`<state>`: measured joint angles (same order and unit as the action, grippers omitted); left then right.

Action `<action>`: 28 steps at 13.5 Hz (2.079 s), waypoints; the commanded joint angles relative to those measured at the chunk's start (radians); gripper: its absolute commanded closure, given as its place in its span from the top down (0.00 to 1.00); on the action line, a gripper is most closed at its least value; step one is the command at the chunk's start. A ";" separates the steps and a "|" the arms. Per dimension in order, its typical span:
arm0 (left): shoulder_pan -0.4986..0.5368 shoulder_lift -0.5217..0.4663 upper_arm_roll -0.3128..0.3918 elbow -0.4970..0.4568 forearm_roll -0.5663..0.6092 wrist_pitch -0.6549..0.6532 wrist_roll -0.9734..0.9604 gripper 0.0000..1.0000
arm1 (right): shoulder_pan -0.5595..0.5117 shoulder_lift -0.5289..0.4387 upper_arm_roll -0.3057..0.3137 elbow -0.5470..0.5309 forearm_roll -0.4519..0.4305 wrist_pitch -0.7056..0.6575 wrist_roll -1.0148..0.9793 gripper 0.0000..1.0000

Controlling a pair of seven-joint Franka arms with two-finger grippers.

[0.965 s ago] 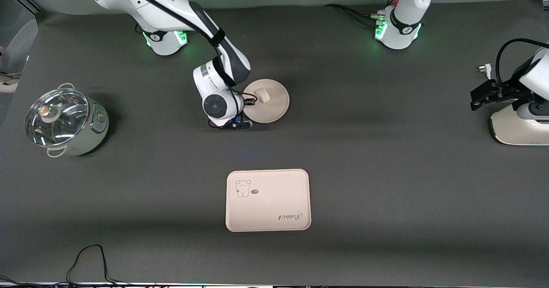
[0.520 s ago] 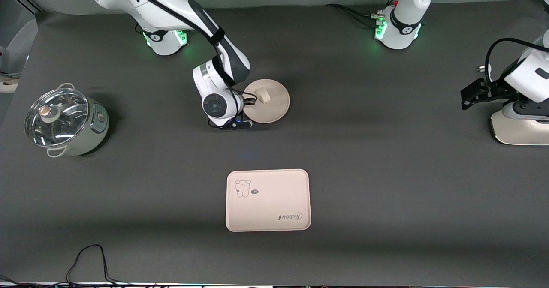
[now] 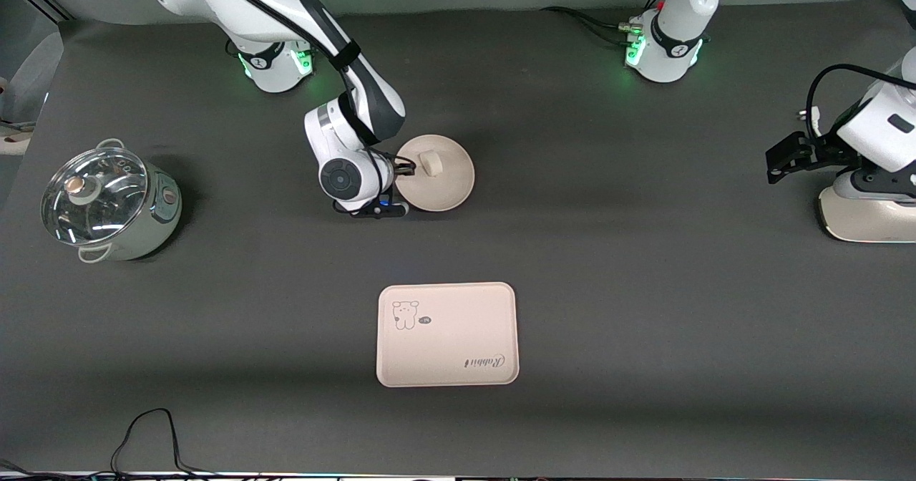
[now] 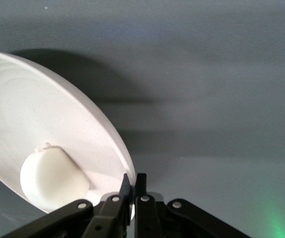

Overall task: Place bun in plate and plate on tray
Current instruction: 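Lift the plate with the right gripper and carry it over the tray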

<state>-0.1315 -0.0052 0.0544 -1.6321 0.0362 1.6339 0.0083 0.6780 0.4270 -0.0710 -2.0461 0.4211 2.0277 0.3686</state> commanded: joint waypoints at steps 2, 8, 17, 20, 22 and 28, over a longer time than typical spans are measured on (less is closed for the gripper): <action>-0.010 -0.013 0.001 0.008 0.016 -0.006 0.010 1.00 | 0.014 -0.022 -0.064 0.084 -0.002 -0.130 -0.008 0.00; -0.008 -0.016 0.001 0.012 0.016 -0.008 0.010 1.00 | 0.009 -0.027 -0.130 0.280 0.013 -0.260 -0.002 0.00; -0.008 -0.013 0.001 0.011 0.008 -0.009 0.004 1.00 | -0.158 0.211 -0.142 0.774 0.220 -0.259 -0.027 0.00; -0.010 -0.013 -0.001 0.009 0.007 -0.009 0.002 1.00 | -0.219 0.412 -0.139 0.986 0.257 -0.244 0.030 0.00; -0.010 -0.009 -0.001 0.009 0.007 -0.009 0.004 1.00 | -0.227 0.478 -0.136 1.001 0.259 -0.119 0.033 0.00; -0.010 -0.010 -0.001 0.008 0.004 -0.011 0.002 1.00 | -0.215 0.565 -0.092 0.985 0.295 0.075 0.064 0.00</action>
<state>-0.1319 -0.0095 0.0496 -1.6265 0.0372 1.6328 0.0083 0.4605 0.9674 -0.1773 -1.1011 0.6915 2.0617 0.3980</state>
